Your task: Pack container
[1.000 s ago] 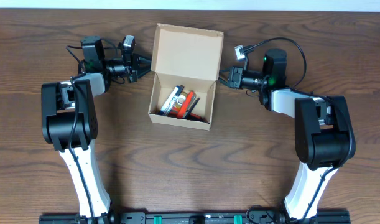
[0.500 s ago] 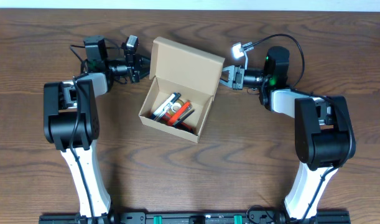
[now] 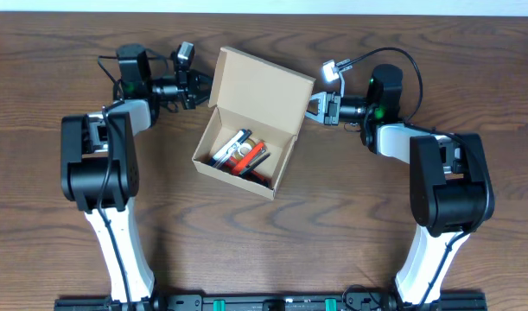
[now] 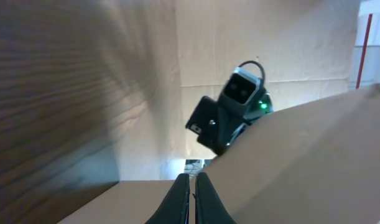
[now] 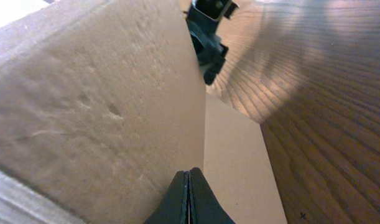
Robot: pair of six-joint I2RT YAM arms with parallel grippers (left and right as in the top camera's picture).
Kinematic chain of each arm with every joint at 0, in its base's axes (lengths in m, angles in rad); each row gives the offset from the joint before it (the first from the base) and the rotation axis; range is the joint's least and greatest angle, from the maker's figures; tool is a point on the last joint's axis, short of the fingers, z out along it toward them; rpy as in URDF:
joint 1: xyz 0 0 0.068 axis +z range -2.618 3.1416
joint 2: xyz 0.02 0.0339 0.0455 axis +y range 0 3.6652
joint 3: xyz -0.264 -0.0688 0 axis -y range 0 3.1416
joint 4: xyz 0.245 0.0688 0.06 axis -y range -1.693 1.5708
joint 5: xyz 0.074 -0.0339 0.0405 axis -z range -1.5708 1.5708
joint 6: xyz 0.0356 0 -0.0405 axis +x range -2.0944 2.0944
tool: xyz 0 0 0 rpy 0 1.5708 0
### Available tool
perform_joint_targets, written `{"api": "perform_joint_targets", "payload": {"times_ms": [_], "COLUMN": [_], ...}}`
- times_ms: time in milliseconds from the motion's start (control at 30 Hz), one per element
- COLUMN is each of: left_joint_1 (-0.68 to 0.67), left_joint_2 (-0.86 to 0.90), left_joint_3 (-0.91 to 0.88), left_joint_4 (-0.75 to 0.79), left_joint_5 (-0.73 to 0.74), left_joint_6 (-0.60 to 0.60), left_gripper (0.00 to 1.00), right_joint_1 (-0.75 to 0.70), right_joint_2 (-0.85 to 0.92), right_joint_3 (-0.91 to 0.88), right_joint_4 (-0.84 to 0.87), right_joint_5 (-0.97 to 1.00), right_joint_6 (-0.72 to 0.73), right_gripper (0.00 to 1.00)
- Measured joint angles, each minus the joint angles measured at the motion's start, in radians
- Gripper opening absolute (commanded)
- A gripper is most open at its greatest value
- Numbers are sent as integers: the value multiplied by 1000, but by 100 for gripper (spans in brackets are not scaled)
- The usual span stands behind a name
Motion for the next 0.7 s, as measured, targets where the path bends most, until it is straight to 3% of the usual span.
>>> {"api": "perform_joint_targets", "payload": {"times_ms": [400, 700], "left_joint_1": [1, 8], "left_joint_2": [-111, -208], "left_joint_3": [-4, -217], "left_joint_4": [5, 3], "left_joint_5": [0, 2], "left_joint_6": [1, 37], "left_gripper": [6, 6], "right_joint_1": [0, 11], "right_joint_2": [-73, -139], "right_joint_3": [4, 7], "right_joint_4": [-1, -39], "right_joint_5": [-9, -9], "right_joint_6": [22, 34], "right_gripper": [2, 2]}}
